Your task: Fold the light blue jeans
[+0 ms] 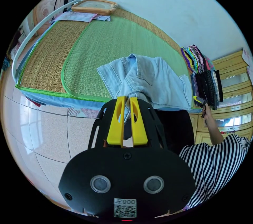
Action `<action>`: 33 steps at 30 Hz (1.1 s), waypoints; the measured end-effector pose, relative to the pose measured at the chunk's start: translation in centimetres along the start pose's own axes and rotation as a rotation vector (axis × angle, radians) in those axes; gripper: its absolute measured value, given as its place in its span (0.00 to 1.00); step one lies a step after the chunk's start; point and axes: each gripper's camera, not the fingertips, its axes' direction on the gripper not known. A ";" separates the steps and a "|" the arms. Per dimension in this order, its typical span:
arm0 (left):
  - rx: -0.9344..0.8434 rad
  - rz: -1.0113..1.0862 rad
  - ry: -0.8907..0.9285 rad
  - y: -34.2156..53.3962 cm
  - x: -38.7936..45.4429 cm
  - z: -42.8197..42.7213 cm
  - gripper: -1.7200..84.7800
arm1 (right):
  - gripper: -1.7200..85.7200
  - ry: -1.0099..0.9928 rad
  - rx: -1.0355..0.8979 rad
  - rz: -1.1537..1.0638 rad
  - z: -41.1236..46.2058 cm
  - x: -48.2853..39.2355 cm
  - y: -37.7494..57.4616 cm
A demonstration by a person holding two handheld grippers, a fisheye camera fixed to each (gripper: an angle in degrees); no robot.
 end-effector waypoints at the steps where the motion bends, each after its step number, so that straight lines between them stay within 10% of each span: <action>1: -0.002 -0.011 0.006 0.0 0.2 -0.3 0.05 | 0.10 0.027 -0.011 -0.024 0.5 -0.6 -0.6; 11: 0.034 -0.034 -0.015 -1.9 3.0 -5.1 0.05 | 0.07 0.438 -0.157 -0.208 8.0 -4.0 -5.8; 25: 0.256 0.120 -0.105 -10.2 6.7 -19.1 0.04 | 0.02 0.363 -0.017 -0.235 0.0 3.4 -5.9; 33: 0.082 -0.076 -0.157 -5.5 0.0 -17.8 0.04 | 0.02 0.090 0.058 0.289 -2.6 22.5 6.6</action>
